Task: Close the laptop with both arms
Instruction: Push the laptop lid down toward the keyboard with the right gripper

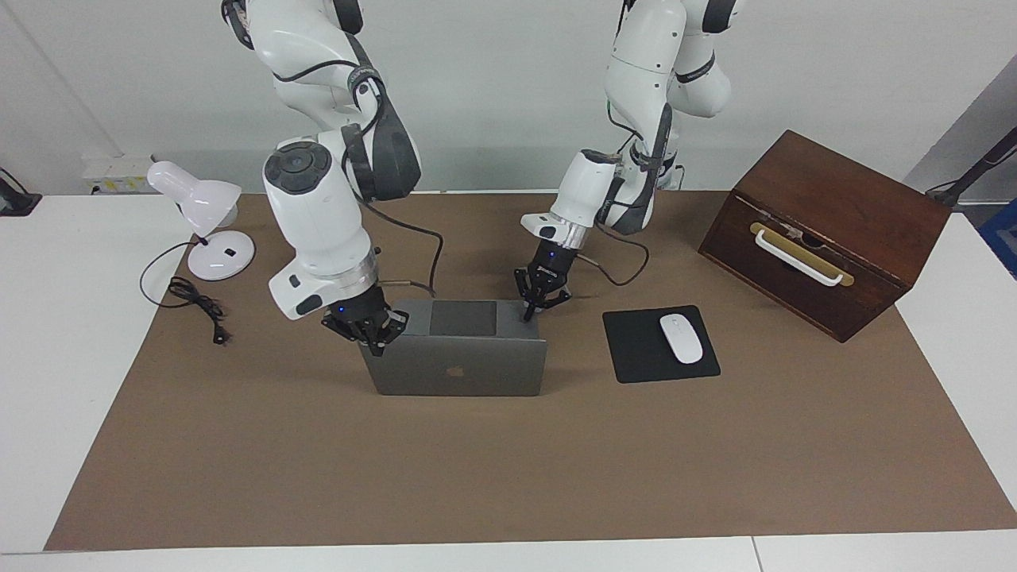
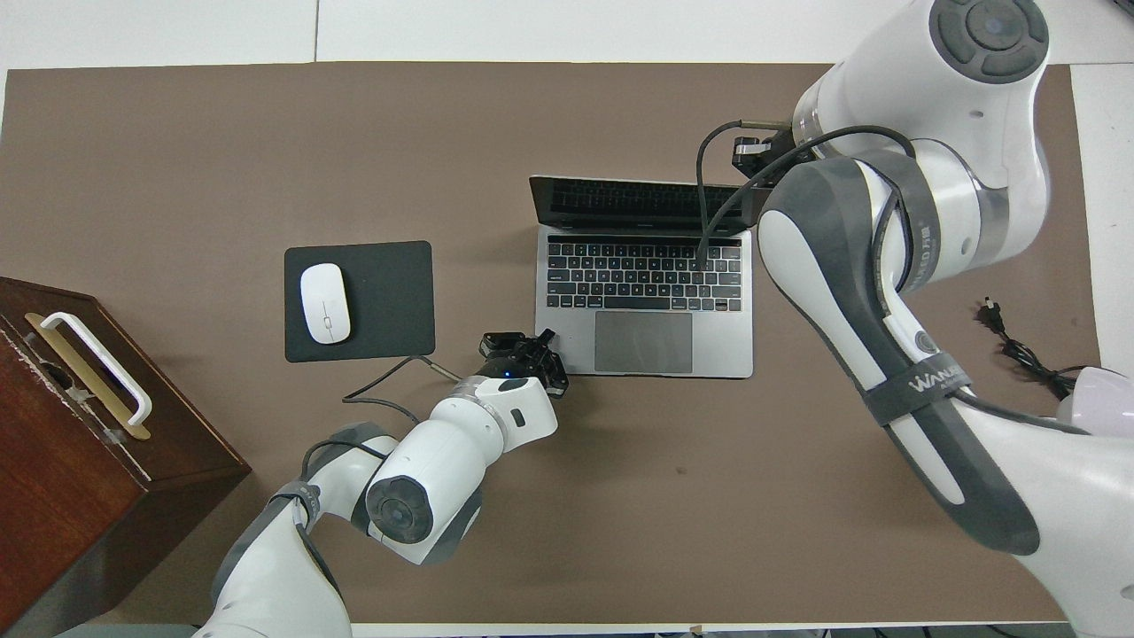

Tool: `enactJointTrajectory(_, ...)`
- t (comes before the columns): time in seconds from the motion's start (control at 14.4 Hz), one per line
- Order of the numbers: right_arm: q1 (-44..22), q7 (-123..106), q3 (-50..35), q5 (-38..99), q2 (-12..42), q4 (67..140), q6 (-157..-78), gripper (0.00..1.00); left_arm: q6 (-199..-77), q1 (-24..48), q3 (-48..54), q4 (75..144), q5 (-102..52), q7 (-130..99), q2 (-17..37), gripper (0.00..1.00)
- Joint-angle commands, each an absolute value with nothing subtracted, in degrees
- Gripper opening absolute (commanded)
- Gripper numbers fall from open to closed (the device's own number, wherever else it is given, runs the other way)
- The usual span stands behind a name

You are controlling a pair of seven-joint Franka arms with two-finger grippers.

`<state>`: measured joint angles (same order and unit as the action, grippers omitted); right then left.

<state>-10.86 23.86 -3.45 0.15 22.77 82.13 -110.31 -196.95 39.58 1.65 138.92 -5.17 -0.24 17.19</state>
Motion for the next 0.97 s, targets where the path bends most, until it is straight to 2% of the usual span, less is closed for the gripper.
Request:
enactJointTrajectory(0.0, -9.9, 24.0, -4.1, 3.9, 20.6, 84.6, -106.9, 0.00, -197.9, 40.7, 0.6, 139.0, -5.4, 2.9, 18.0, 0.00)
enactJointTrajectory(0.28, -9.8, 24.0, -4.0, 6.2, 18.7, 87.0, -101.6, 0.00, -197.9, 40.5, 0.4, 139.7, -5.4, 6.1, 18.5, 0.00)
enactJointTrajectory(0.9, -9.8, 22.8, -4.1, 6.3, 12.9, 100.1, -104.1, 0.00, -198.2, 40.3, 0.4, 140.3, -5.4, 8.3, 19.8, 0.00)
